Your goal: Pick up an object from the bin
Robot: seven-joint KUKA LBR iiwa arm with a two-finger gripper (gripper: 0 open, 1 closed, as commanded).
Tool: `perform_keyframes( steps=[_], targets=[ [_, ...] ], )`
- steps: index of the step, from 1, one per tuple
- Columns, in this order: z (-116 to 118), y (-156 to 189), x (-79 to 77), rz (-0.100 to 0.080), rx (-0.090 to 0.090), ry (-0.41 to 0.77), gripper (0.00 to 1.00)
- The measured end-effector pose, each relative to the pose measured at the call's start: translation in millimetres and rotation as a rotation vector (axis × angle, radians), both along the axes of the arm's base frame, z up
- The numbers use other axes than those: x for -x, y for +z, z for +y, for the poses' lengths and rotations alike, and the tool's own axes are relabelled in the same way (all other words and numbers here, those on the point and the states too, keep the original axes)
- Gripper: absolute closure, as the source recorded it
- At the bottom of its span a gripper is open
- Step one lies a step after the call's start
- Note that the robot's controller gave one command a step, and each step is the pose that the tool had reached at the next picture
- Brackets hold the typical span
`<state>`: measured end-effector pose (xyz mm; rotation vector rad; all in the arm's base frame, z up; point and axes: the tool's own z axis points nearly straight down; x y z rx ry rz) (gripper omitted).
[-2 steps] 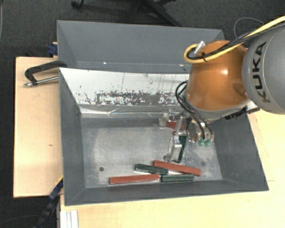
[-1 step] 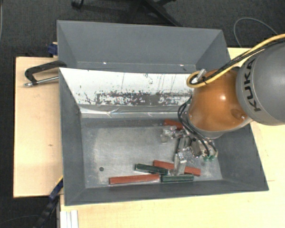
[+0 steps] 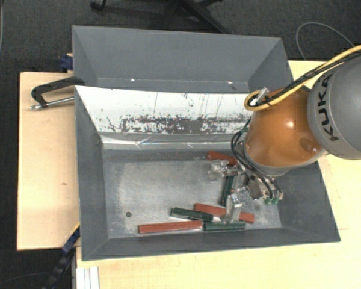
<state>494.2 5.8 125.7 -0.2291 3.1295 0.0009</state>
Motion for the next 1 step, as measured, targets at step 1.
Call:
perform_keyframes(
  steps=[1],
  targets=[
    [14.9,-6.4,1.9,0.004,-0.001,-0.174,0.0]
  ],
)
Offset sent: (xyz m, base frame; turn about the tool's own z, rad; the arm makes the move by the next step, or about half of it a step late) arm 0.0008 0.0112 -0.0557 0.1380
